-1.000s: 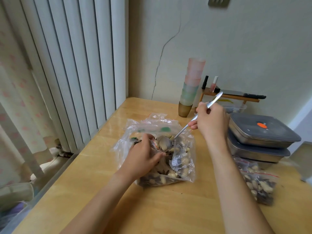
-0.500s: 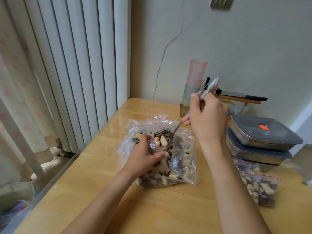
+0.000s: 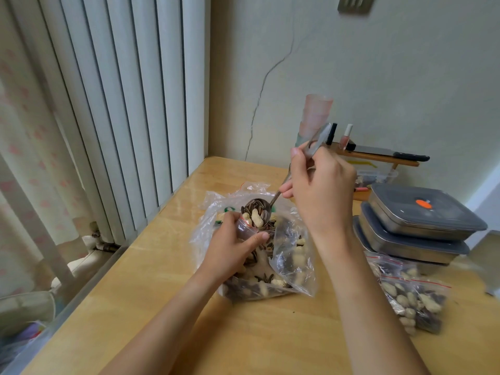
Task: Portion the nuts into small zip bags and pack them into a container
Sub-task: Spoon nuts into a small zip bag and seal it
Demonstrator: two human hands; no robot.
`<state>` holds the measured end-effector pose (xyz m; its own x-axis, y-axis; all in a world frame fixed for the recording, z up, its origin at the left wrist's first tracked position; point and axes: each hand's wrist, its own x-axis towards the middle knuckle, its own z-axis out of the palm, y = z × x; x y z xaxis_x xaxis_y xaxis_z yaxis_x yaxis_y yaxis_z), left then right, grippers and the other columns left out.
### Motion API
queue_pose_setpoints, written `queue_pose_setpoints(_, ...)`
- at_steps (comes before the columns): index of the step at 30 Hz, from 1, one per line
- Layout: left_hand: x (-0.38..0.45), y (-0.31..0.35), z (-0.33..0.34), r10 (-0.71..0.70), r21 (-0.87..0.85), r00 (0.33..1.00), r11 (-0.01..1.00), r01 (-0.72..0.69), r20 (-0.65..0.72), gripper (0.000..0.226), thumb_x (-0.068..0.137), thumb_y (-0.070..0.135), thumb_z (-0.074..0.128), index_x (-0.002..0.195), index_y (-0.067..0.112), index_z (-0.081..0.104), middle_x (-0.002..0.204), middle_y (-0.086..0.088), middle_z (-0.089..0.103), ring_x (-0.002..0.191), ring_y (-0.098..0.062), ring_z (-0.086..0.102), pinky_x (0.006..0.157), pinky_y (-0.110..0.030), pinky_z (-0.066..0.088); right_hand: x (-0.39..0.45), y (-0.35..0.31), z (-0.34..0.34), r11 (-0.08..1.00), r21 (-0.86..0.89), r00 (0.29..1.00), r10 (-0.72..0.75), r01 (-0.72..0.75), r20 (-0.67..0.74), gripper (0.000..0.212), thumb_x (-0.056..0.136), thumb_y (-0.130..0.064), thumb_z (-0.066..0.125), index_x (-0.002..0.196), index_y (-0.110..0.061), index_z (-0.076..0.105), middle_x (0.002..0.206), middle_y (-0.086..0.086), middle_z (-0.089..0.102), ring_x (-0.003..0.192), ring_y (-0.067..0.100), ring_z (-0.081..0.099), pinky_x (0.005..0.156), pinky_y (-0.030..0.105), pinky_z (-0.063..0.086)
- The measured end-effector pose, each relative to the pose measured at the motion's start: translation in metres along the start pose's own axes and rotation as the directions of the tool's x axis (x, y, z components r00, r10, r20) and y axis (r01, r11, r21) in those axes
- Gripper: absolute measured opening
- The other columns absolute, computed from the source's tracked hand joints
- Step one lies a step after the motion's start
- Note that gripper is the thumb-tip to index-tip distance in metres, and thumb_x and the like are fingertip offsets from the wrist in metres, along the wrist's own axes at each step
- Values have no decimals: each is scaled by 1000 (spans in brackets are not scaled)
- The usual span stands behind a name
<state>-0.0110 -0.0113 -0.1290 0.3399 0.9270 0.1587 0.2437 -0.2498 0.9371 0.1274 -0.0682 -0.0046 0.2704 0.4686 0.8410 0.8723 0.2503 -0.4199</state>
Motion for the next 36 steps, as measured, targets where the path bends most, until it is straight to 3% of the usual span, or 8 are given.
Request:
queue_pose_setpoints(3, 1, -2, 0, 20, 28, 999, 999, -19, -33, 74, 83, 48, 78, 137, 17, 39, 98, 17, 64, 87, 0, 63, 66, -14, 52, -2, -4, 0, 999, 16, 999, -43, 42, 18, 29, 110, -22, 49, 90, -6, 63, 76, 5, 68, 56, -9, 64, 46, 18, 49)
queue_pose_setpoints(11, 2, -3, 0, 24, -4, 999, 1000, -25, -44, 72, 85, 46, 77, 137, 14, 39, 103, 16, 64, 91, 2, 61, 59, -6, 46, -1, -2, 3, 995, -31, 996, -90, 90, 13, 29, 108, -21, 47, 90, -4, 63, 76, 7, 67, 57, 9, 66, 54, 26, 52)
queue_pose_setpoints(14, 3, -4, -1, 24, 12, 998, 1000, -24, -53, 71, 84, 49, 76, 136, 17, 40, 102, 18, 64, 92, 6, 60, 68, -9, 46, 0, -2, 2, 995, -22, 995, -102, 102, 3, 29, 108, -20, 47, 91, -3, 63, 79, 8, 66, 59, 17, 67, 55, 32, 53)
queue_pose_setpoints(18, 3, -6, -1, 24, 14, 998, 1000, -24, -56, 62, 85, 46, 77, 128, 19, 41, 91, 17, 64, 75, 16, 59, 63, -8, 44, 0, -3, 0, 989, -6, 989, -149, 149, -12, 28, 107, -18, 48, 92, -1, 64, 85, 8, 65, 60, 20, 67, 53, 36, 54)
queue_pose_setpoints(22, 4, -6, -1, 63, 80, 996, 995, -58, -61, 62, 83, 50, 76, 126, 23, 40, 78, 9, 61, 65, 3, 57, 58, -15, 43, 0, -2, 0, 988, -5, 988, -151, 151, -13, 29, 107, -20, 47, 93, -2, 64, 85, 8, 65, 60, 19, 68, 52, 35, 54)
queue_pose_setpoints(25, 6, -10, -1, 103, 111, 993, 989, -96, -63, 57, 83, 52, 77, 119, 23, 45, 90, 5, 69, 76, -4, 63, 63, -23, 51, 0, -2, -1, 988, -8, 988, -156, 156, -14, 31, 108, -22, 46, 93, -2, 64, 83, 7, 65, 60, 18, 67, 51, 34, 54)
queue_pose_setpoints(29, 5, -11, 0, 152, 171, 988, 974, -145, -30, 57, 83, 53, 77, 116, 22, 43, 84, -2, 68, 75, -17, 65, 62, -36, 54, 1, -3, -3, 986, -18, 986, -168, 168, -12, 29, 108, -21, 46, 92, -4, 64, 80, 6, 65, 59, 17, 67, 52, 34, 54)
queue_pose_setpoints(36, 4, -9, 0, 167, 154, 986, 975, -162, -16, 56, 84, 50, 76, 117, 21, 42, 84, 4, 67, 72, -7, 64, 58, -30, 53, 1, -3, -3, 984, -4, 984, -178, 178, -16, 31, 108, -22, 47, 89, -4, 63, 77, 6, 65, 59, 17, 66, 54, 35, 54)
